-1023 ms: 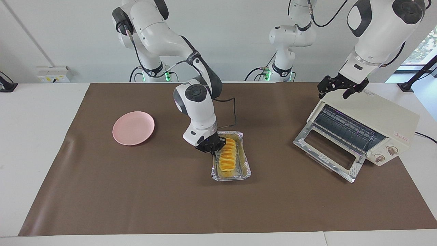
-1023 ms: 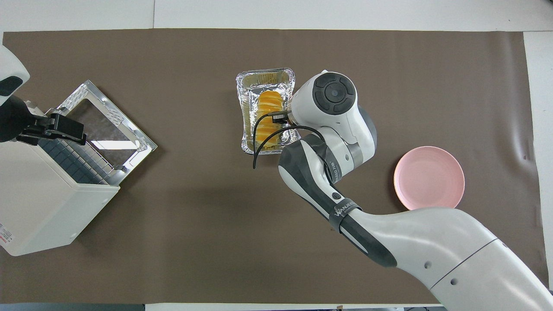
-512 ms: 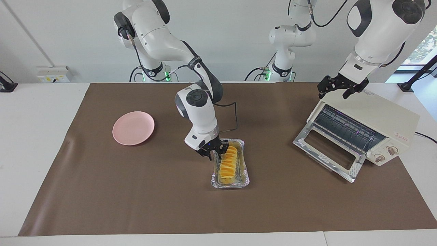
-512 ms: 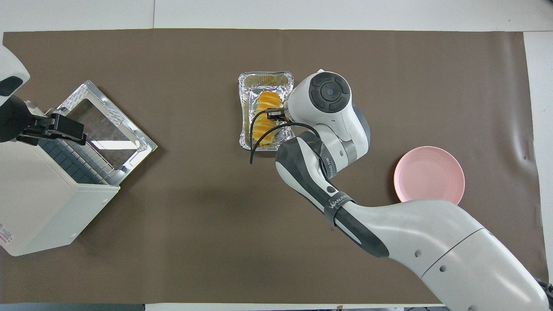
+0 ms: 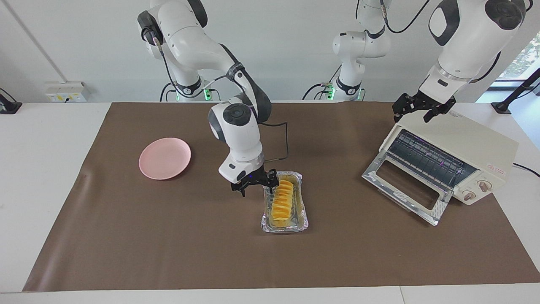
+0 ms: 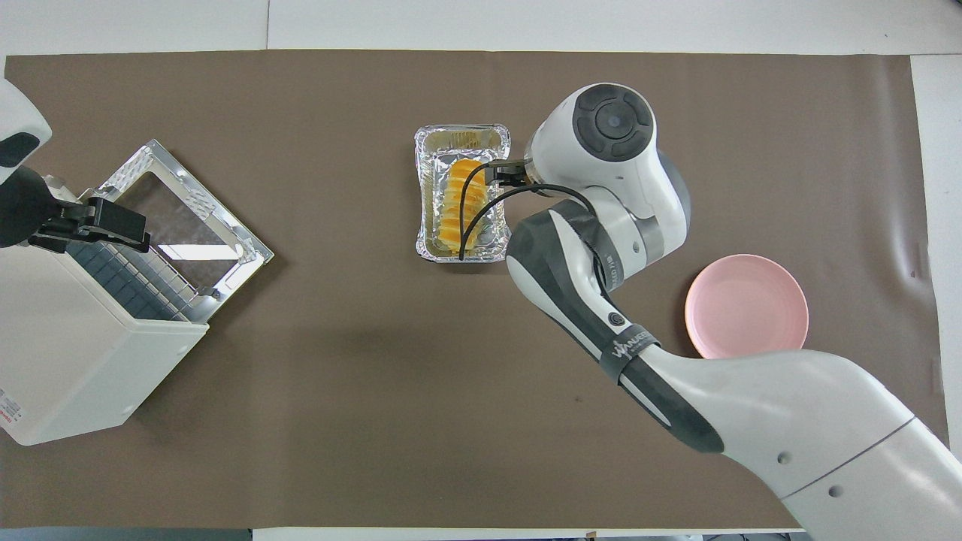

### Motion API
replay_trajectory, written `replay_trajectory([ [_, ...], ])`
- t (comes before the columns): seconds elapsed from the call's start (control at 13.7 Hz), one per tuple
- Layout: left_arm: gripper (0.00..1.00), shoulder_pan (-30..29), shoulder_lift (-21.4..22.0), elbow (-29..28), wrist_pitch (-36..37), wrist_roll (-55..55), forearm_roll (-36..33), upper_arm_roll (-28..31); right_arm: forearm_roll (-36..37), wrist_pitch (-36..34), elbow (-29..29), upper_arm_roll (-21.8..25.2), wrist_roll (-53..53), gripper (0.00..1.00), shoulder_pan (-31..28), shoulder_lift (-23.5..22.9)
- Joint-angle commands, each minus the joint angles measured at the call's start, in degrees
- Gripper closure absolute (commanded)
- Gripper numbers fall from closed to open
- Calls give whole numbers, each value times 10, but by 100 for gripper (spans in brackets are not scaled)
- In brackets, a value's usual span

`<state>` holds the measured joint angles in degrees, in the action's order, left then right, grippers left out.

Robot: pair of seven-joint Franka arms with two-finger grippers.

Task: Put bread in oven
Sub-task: 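Slide the foil tray toward the table center and open the right gripper, then withdraw the right gripper while the left gripper reaches the foil tray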

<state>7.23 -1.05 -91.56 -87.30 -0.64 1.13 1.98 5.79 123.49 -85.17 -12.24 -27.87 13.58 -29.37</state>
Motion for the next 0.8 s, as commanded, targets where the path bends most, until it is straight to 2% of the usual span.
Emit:
replay_trajectory([
  [0.0,0,-6,16,-20,-9,5,-1,-5,6,-98,-17,-8,79,0,-57,82],
  [0.15,0,1,18,-20,-8,2,-1,-5,5,-166,-35,-7,174,0,-95,141],
  [0.29,0,3,18,-19,-13,-26,-1,-7,6,-229,-41,-7,218,0,-140,188],
  [0.51,0,54,7,-14,-31,-47,4,-9,5,-314,-41,-7,272,0,-206,242],
  [0.66,0,95,-39,28,-30,-87,14,-10,4,-347,-42,-7,285,0,-247,270],
  [0.73,0,115,-85,69,-24,-133,28,-9,3,-360,-43,-6,285,0,-260,283],
])
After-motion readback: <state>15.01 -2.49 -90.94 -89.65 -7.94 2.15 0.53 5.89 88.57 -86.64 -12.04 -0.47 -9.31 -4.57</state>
